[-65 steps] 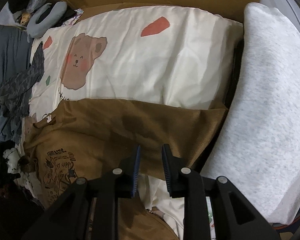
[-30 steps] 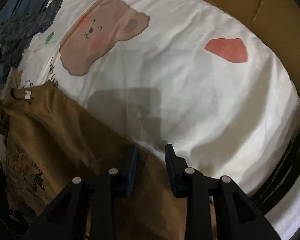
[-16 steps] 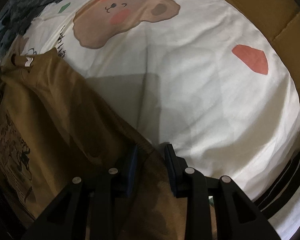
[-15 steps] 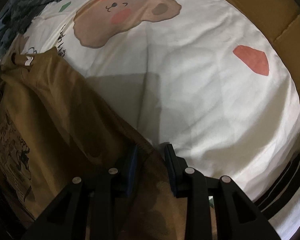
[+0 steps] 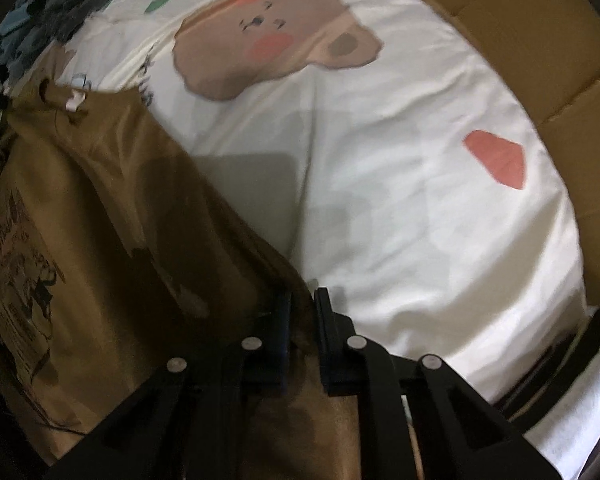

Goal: Fold clothes

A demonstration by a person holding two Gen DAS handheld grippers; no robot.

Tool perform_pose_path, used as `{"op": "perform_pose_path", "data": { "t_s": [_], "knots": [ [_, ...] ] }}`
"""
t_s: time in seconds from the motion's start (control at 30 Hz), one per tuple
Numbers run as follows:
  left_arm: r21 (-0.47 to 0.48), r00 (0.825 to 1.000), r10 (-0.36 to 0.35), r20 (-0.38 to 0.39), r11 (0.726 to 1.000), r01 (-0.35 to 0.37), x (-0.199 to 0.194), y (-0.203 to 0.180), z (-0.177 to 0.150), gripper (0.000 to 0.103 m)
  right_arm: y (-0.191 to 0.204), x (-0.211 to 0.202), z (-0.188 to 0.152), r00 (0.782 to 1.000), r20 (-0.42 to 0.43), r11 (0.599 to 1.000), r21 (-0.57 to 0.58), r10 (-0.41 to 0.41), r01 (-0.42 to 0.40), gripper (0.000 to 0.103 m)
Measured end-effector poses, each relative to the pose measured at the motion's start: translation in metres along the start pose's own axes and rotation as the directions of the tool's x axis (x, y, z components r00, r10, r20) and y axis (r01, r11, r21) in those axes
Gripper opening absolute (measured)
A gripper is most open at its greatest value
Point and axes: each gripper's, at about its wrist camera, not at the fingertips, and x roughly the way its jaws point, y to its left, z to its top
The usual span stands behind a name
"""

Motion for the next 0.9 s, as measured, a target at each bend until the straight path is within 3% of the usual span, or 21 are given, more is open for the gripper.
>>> {"op": "perform_pose_path", "data": {
  "t_s": [0.2, 0.37, 0.4, 0.47, 0.67, 0.9],
  "knots": [
    [0.049, 1.0, -0.005, 0.009, 0.999, 0.004, -0.003, -0.001, 0.008, 0.013, -0.001, -0.01, -0.004, 1.0, 0.008, 0.999, 0.034, -0.006, 0.006, 0.01],
    [0.054, 0.998, -0.034, -0.045, 0.998, 0.037, 0.015, 0.003, 0.009, 0.016, 0.001, -0.004, -0.006, 1.0, -0.007, 0.999, 0.042, 0.003, -0.003, 0.01],
    [0.056, 0.998, -0.039, -0.052, 0.998, 0.042, 0.019, 0.004, 0.008, 0.039, 0.0, -0.004, -0.006, 1.0, -0.009, 0.999, 0.042, 0.004, -0.004, 0.01],
    [0.073, 0.998, -0.035, -0.054, 0.997, 0.038, 0.025, 0.003, 0.005, 0.07, 0.0, -0.005, -0.006, 1.0, -0.011, 0.999, 0.042, 0.006, -0.005, 0.01],
    [0.06, 0.998, -0.025, -0.061, 0.998, 0.028, 0.036, 0.01, 0.0, 0.07, -0.004, 0.0, -0.005, 1.0, -0.024, 0.999, 0.045, 0.018, -0.017, 0.01],
    [0.105, 0.996, -0.088, 0.034, 0.991, 0.084, 0.0, 0.009, 0.008, 0.068, -0.002, 0.001, -0.003, 0.999, -0.03, 0.999, 0.046, 0.02, -0.019, 0.01]
  ]
}}
